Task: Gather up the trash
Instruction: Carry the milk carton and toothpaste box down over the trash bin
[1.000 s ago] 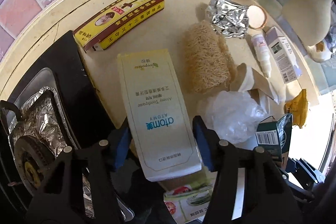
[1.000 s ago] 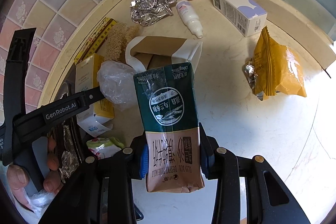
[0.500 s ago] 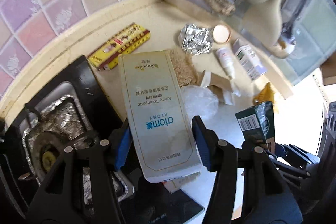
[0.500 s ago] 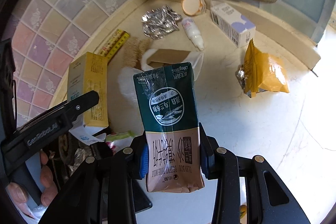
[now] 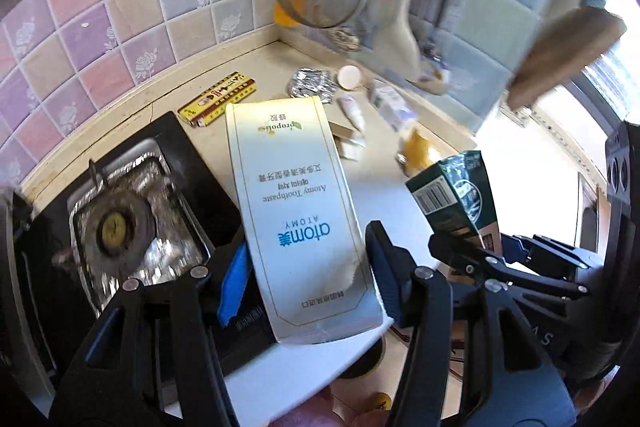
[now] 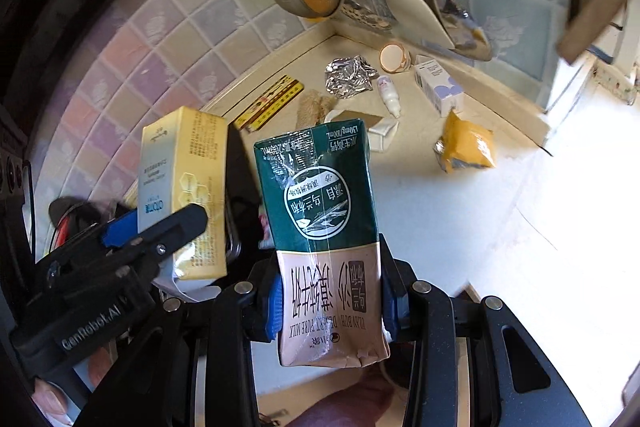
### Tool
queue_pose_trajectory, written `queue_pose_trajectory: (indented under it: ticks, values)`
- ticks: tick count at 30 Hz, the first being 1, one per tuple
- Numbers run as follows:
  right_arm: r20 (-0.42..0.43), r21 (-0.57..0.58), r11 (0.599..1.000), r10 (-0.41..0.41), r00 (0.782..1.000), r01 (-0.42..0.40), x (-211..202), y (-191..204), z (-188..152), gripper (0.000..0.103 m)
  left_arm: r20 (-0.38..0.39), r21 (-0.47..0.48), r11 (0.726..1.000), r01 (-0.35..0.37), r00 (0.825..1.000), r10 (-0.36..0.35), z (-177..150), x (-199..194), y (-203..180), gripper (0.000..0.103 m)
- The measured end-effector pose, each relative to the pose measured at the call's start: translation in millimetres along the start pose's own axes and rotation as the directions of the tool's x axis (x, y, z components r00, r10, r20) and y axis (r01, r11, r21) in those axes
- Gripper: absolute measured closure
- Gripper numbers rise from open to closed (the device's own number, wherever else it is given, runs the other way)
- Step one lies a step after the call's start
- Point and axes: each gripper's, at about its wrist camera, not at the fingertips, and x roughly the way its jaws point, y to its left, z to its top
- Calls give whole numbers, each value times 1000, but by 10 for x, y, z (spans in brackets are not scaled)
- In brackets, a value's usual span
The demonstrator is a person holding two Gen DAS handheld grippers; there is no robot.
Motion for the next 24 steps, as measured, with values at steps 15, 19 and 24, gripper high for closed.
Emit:
queue_pose_trajectory:
  ticks: [15, 19, 24]
  values:
    - [-99, -81, 996, 15, 995, -23, -741, -604, -1607, 65, -33, -54, 999, -3, 999, 1, -1603, -552, -998, 51]
    - [-139, -56, 998, 11, 990, -19, -701, -784, -1964, 65, -74, -44, 999, 2, 997, -5, -1938, -540, -1120, 51]
    - [-181, -21, 1000, 5, 984, -9, -605, -942, -2359, 65, -115, -44, 999, 15, 993, -19, -2211, -399, -1131, 51]
